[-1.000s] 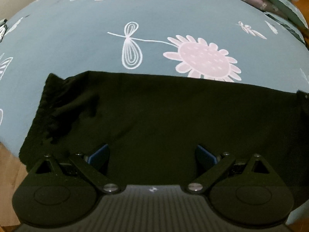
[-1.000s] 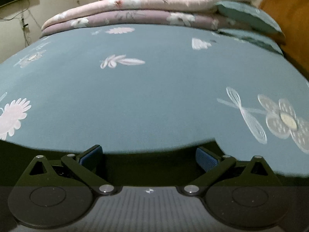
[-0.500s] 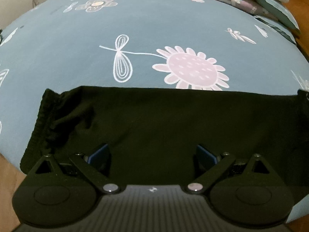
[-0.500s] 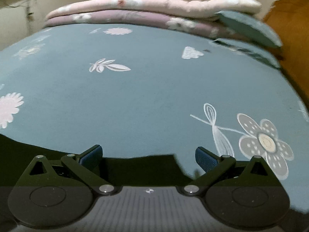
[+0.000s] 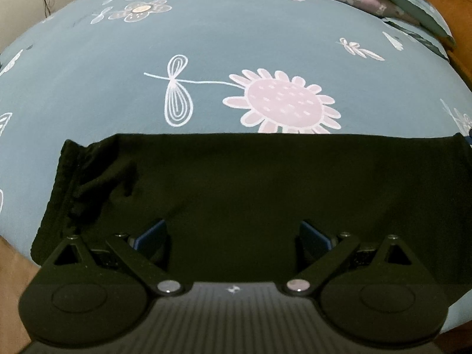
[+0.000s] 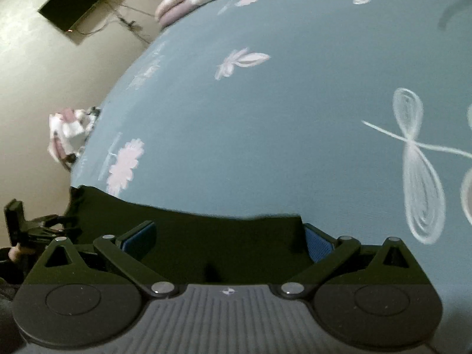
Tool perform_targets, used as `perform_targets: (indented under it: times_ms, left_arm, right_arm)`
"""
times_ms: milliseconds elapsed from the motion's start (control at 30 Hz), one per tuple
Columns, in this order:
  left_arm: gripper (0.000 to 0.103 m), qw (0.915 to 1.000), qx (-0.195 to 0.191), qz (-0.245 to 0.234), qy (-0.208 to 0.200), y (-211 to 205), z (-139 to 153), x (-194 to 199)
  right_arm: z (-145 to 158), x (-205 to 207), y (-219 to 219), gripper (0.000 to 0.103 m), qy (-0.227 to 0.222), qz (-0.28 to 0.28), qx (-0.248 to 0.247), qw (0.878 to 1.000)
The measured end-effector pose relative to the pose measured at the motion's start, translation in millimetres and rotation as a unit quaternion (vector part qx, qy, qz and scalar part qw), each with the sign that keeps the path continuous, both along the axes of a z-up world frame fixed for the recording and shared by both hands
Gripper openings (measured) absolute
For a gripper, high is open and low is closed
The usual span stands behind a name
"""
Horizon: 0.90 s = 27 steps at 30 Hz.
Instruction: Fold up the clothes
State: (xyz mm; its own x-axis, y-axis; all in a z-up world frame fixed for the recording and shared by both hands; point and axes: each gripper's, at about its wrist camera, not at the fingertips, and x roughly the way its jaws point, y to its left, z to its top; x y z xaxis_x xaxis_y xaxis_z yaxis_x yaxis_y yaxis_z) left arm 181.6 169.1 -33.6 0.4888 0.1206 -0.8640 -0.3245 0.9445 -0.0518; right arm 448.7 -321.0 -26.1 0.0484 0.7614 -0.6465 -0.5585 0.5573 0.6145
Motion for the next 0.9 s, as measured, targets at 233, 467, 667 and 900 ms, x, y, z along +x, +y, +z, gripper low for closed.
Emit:
perform_targets:
  times_ms: [233, 467, 667, 900]
  left_arm:
    - [0.096, 0.9999, 0.010, -0.002, -0.007, -1.1, 7.3, 2.0]
    - [0.096, 0.9996, -0.005, -0.024, -0.017, -7.7, 5.2, 18.0]
    - [0.096, 0.9981, -0.018, -0.057, -0.016, -19.4, -2.6, 29.8]
    - [0.096, 0.9965, -0.017, -0.078, -0.027, -23.5, 6.8, 36.3]
  right_arm:
    - [34.0, -16.9, 10.8, 0.103, -0.083, -0.031, -0.008, 0.996]
    - [49.7, -77.8, 4.3, 0.103, -0.133, -0.070, -0.113, 0.982]
    - [6.5, -87.0, 26.5, 0.103, -0.134, -0.145, -0.167, 0.966]
    - [3.3, -105.2, 55.6, 0.103, -0.178, -0.204, -0.235, 0.933]
